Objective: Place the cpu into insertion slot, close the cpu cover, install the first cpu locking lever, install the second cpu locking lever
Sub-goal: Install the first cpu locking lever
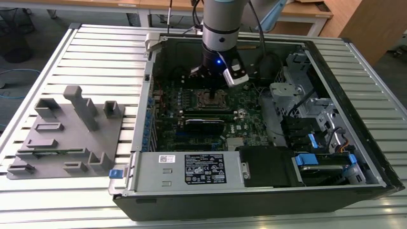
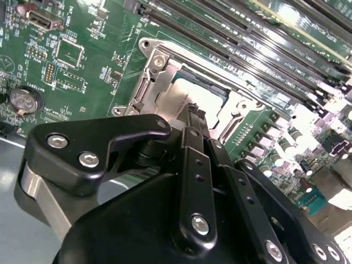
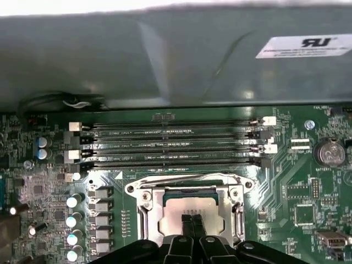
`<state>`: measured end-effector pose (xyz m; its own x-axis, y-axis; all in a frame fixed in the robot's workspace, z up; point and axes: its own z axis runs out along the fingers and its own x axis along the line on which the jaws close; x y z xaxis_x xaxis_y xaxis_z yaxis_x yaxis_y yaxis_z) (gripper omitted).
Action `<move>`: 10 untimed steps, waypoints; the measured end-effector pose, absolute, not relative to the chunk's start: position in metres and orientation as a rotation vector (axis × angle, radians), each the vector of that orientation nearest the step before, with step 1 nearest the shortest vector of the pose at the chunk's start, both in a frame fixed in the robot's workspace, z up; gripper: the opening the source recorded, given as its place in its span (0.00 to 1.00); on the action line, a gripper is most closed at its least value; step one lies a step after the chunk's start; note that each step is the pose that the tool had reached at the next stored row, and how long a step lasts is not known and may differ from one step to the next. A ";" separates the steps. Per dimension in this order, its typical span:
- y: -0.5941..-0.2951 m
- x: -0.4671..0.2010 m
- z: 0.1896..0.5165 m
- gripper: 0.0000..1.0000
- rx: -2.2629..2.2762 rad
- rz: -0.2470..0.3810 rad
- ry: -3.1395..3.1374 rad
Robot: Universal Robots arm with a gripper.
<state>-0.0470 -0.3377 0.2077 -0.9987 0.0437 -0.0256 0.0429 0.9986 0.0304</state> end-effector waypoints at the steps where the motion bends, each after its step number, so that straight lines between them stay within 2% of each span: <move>1: -0.338 -0.047 0.208 0.10 0.060 0.047 3.114; 10: -0.338 -0.050 0.207 0.10 0.060 0.046 3.115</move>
